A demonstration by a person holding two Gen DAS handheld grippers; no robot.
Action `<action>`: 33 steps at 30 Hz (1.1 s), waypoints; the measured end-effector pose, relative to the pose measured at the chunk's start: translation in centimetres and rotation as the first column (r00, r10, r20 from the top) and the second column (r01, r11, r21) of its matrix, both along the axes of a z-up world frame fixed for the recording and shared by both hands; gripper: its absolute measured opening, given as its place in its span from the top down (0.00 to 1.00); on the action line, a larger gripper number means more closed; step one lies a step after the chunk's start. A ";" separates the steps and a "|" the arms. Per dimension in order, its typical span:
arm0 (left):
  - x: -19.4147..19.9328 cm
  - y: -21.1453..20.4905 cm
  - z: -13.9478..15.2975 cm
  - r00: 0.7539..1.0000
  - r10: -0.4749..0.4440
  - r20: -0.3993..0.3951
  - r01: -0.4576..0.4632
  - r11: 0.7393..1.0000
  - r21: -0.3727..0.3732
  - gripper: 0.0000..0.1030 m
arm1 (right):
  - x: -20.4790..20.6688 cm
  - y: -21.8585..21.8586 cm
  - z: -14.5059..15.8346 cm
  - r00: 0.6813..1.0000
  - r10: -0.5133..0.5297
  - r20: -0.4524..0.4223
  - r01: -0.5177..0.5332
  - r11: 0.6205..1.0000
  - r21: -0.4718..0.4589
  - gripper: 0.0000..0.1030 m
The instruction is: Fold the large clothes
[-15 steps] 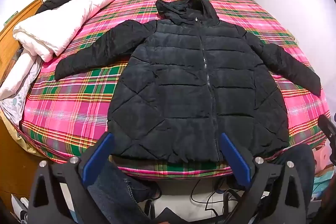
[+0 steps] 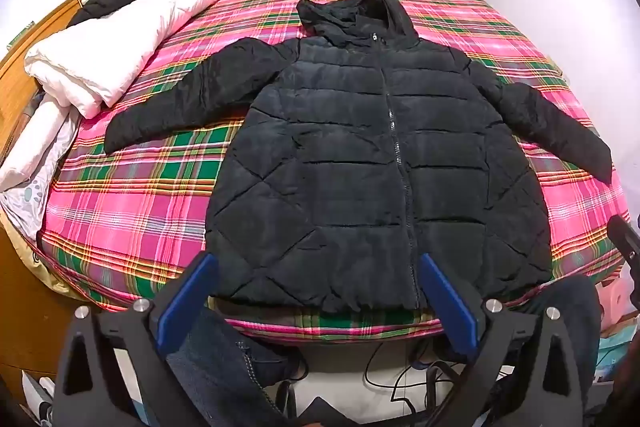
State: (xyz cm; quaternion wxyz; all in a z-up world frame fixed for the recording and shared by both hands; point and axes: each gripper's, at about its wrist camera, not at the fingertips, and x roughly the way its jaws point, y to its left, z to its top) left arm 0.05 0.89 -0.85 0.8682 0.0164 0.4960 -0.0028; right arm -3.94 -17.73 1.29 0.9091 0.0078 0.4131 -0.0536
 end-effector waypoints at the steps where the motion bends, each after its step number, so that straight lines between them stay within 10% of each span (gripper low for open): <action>1: 0.0 0.0 0.0 1.000 0.000 0.000 0.000 1.000 0.000 0.02 | -0.1 -0.1 0.0 1.000 -0.001 0.002 0.001 1.000 0.002 0.00; 33: 3.4 3.5 -1.9 0.998 0.056 -0.007 -0.056 0.997 -0.054 0.02 | 4.2 2.4 -0.7 0.994 0.102 0.032 -0.103 0.995 0.009 0.00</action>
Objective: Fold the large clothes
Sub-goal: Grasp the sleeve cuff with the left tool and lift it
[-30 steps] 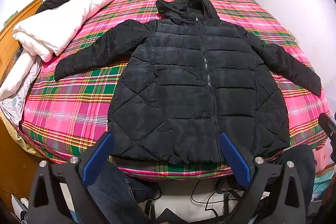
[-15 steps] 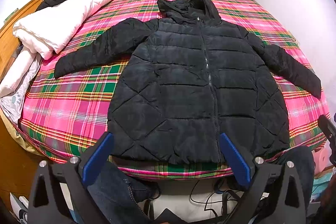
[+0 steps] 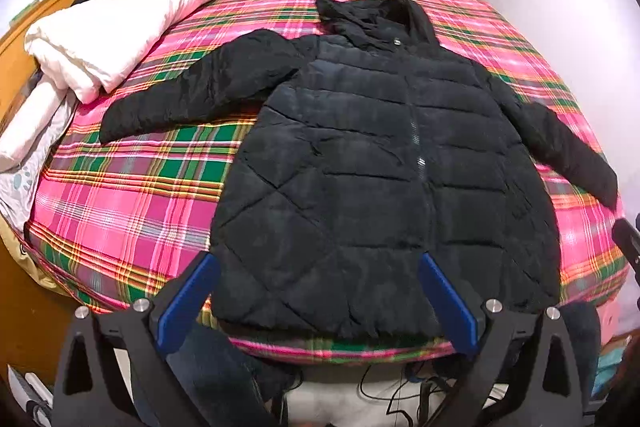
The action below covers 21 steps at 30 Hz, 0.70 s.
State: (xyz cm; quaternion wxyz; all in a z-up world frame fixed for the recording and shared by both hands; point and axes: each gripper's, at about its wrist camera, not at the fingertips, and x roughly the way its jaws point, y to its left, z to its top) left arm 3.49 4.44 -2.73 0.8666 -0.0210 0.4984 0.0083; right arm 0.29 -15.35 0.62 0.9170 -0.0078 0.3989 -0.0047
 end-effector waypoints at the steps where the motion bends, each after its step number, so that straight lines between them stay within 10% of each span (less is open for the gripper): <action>1: 0.6 0.6 -0.3 1.000 0.010 -0.001 -0.010 1.000 -0.005 0.02 | 0.6 0.5 -0.1 1.000 0.007 0.004 -0.007 1.000 -0.010 0.00; 13: 9.1 11.0 -4.4 0.985 0.172 0.006 -0.172 0.984 -0.046 0.02 | 9.1 7.1 -2.1 0.992 0.124 0.002 -0.124 0.990 -0.062 0.00; 21: 14.7 21.0 -10.0 0.927 0.367 -0.070 -0.373 0.924 -0.087 0.14 | 13.6 11.4 -5.1 0.984 0.171 -0.046 -0.175 0.979 -0.103 0.00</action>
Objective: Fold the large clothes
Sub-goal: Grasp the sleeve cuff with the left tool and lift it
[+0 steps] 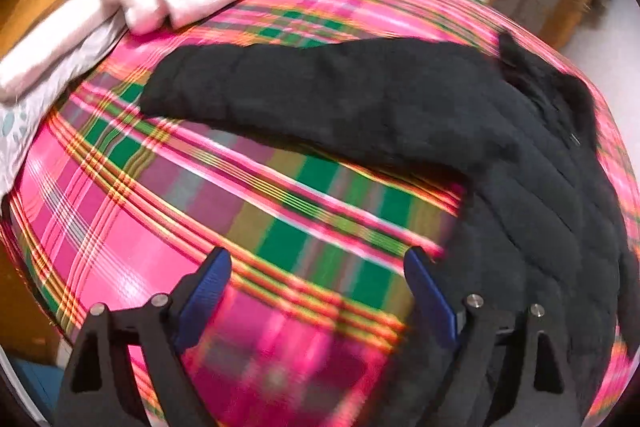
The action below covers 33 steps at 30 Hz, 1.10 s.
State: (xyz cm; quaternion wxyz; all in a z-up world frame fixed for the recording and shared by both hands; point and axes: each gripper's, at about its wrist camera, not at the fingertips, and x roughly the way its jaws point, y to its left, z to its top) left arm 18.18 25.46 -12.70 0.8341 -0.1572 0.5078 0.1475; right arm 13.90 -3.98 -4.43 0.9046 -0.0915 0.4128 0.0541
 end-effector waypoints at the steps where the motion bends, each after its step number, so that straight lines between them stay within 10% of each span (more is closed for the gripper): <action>1: 0.6 1.4 -0.6 1.000 0.025 -0.001 -0.025 1.000 -0.019 0.14 | 0.4 0.4 -0.4 1.000 0.005 -0.003 -0.005 1.000 -0.007 0.00; 15: 6.9 13.0 -7.1 0.971 0.215 0.103 -0.171 0.928 -0.332 0.27 | 4.8 3.3 -6.2 0.994 0.017 -0.112 -0.025 0.997 -0.070 0.00; 21: 9.9 14.6 -7.5 0.957 0.254 0.142 -0.207 0.937 -0.281 0.37 | 5.5 2.7 -7.5 0.990 -0.005 -0.141 -0.004 0.998 -0.070 0.00; 26: 10.8 14.0 -6.7 0.966 0.213 0.149 -0.179 0.960 -0.215 0.80 | 5.7 1.7 -7.9 0.988 -0.025 -0.150 0.017 0.998 -0.059 0.00; 33: 9.8 10.7 -0.4 0.962 0.117 0.247 -0.086 0.987 -0.134 0.86 | 5.1 0.0 -7.3 0.989 -0.049 -0.139 0.044 0.998 -0.035 0.00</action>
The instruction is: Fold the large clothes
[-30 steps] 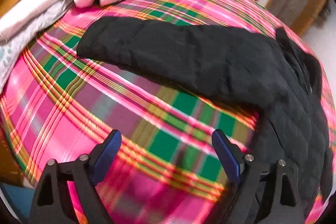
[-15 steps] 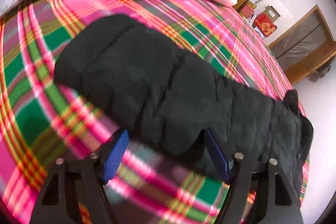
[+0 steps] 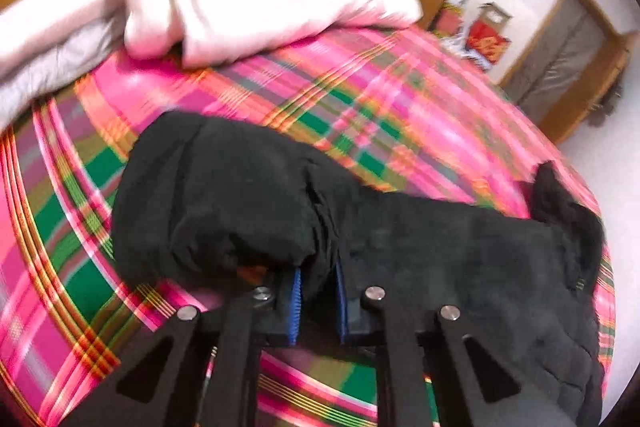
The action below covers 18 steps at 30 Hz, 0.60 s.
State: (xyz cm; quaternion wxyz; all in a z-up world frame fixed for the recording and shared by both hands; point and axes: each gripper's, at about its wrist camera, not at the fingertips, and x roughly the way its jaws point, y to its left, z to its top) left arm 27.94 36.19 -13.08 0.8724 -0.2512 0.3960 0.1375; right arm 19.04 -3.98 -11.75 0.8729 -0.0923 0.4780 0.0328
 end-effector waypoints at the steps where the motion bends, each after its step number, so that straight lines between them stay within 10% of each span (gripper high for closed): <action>1: -0.1 -0.7 1.2 1.000 -0.022 0.023 0.022 1.000 0.003 0.87 | -0.1 -0.3 0.1 1.000 -0.006 0.002 0.006 1.000 0.004 0.01; 10: -0.5 -12.2 12.8 0.937 -0.289 0.197 0.275 0.957 0.093 0.87 | -1.3 -4.1 1.7 0.997 -0.073 0.020 0.072 0.996 0.049 0.08; 18: 1.9 -25.4 14.5 0.840 -0.499 0.214 0.493 0.866 0.083 0.87 | -2.9 -9.8 2.7 0.985 -0.166 0.036 0.162 0.983 0.089 0.11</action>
